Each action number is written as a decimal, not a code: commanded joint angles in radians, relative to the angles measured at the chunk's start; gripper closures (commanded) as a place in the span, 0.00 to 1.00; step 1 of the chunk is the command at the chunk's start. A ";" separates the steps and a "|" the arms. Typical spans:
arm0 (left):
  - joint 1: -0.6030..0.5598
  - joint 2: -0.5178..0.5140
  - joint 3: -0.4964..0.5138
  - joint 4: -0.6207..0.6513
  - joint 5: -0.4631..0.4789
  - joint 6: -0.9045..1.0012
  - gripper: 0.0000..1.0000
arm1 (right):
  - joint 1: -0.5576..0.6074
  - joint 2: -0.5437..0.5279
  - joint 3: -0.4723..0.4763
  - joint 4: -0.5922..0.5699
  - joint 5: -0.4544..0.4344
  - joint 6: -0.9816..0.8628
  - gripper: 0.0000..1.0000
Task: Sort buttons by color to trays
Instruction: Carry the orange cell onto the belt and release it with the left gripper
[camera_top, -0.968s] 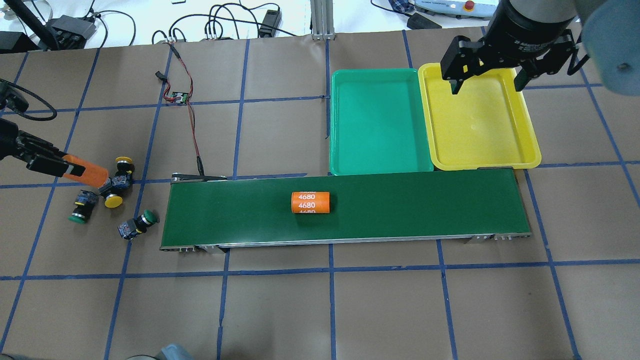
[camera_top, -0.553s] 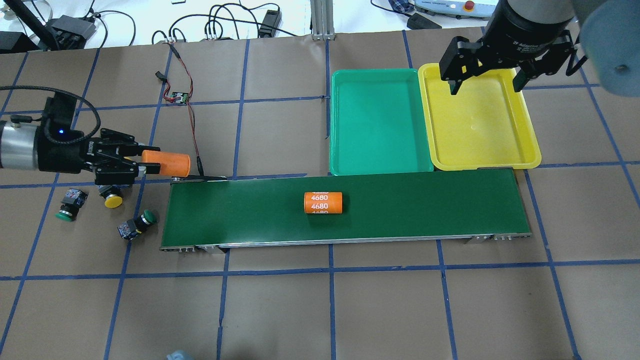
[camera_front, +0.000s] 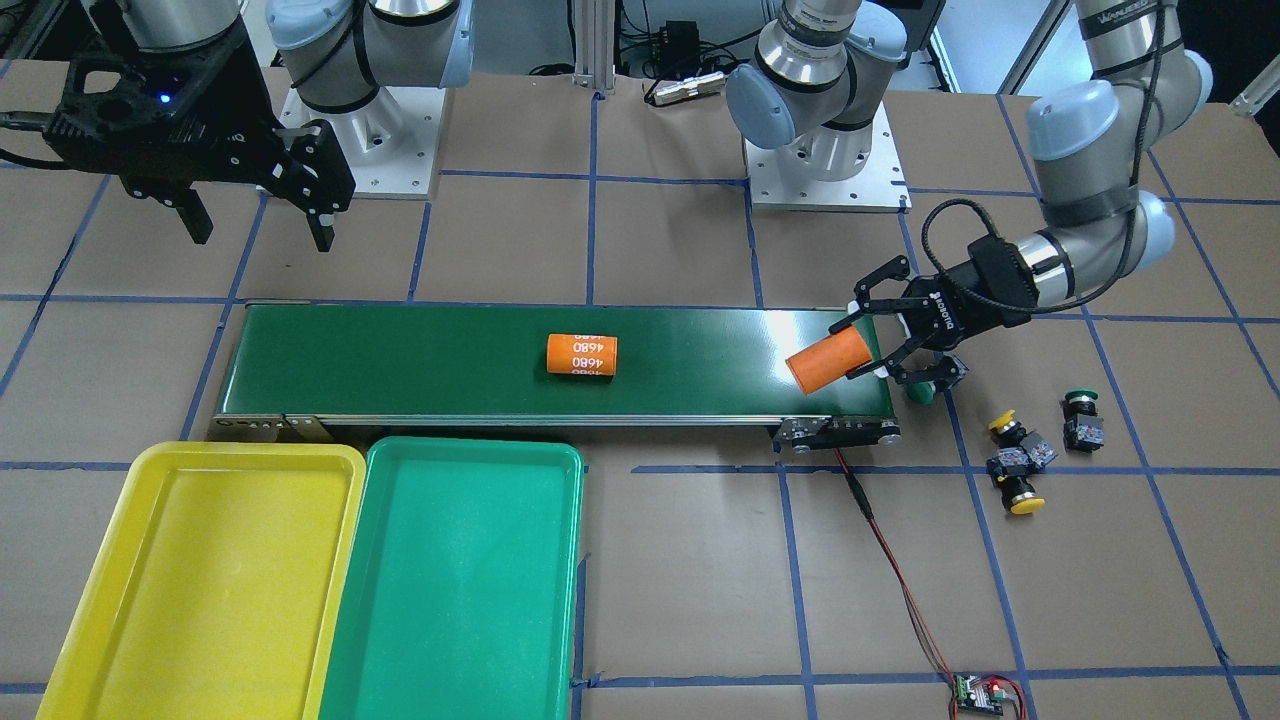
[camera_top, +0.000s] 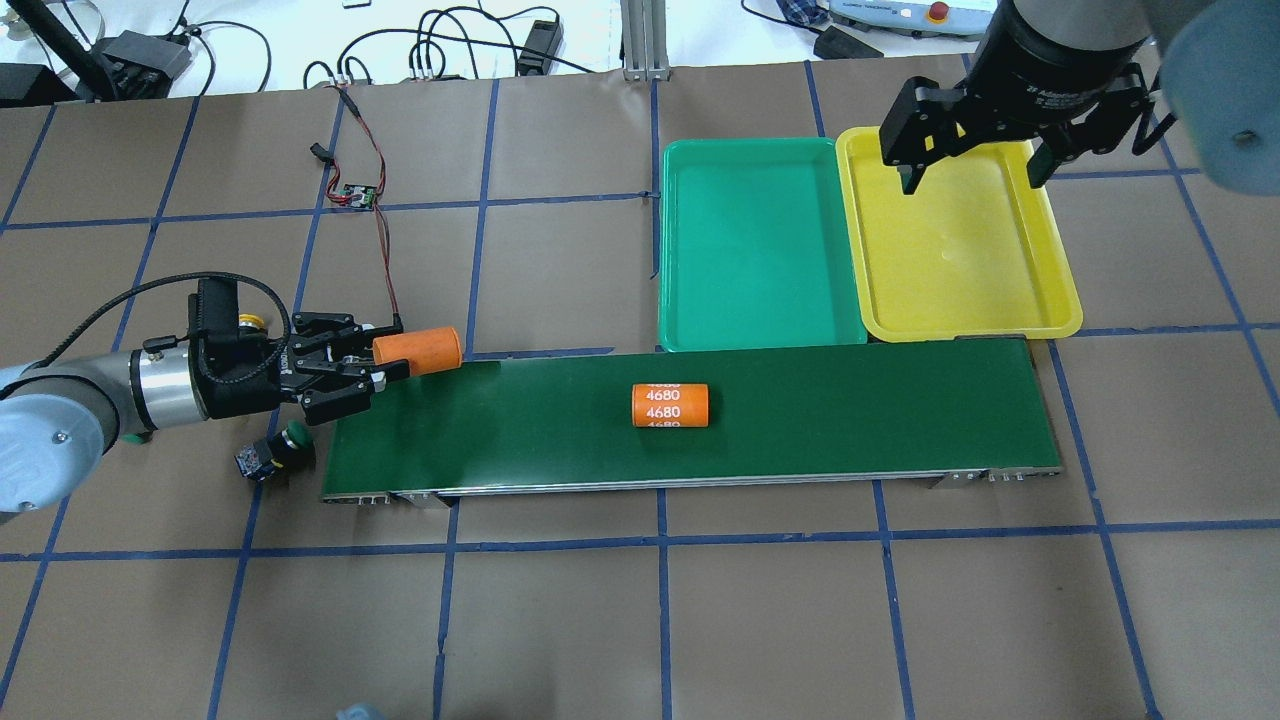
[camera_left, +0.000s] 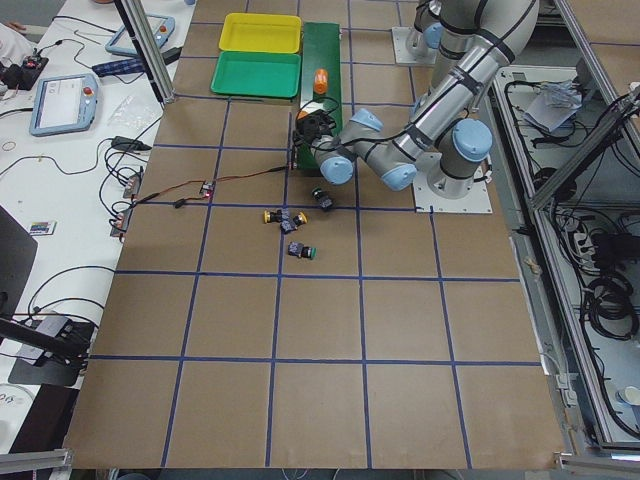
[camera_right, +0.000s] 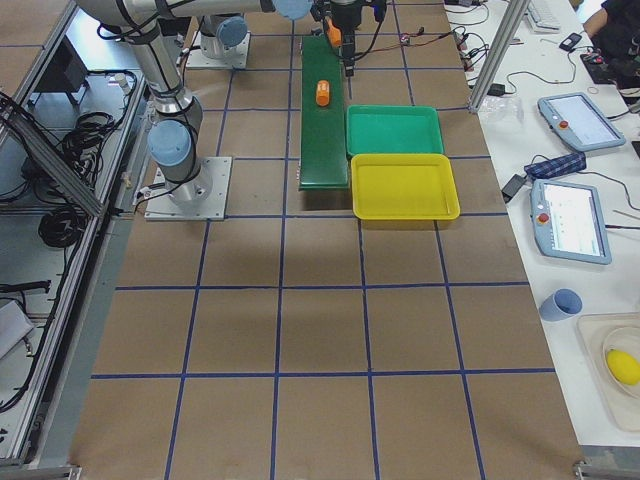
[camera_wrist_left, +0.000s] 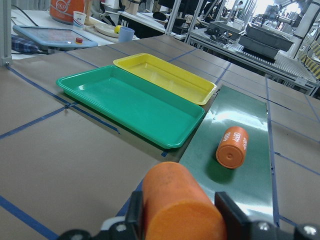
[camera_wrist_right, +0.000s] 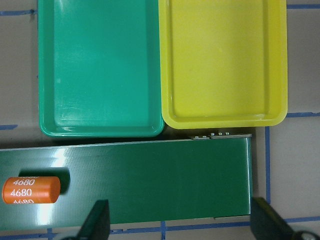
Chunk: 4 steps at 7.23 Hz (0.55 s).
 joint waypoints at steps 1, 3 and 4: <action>-0.006 0.023 -0.049 0.019 -0.017 0.011 0.77 | 0.000 -0.001 0.000 0.000 0.002 -0.002 0.00; -0.004 0.031 -0.082 0.040 -0.015 0.011 0.79 | 0.000 0.002 0.002 -0.004 0.005 0.000 0.00; -0.004 0.029 -0.101 0.059 -0.011 0.011 0.79 | 0.000 -0.001 0.002 -0.001 0.007 -0.002 0.00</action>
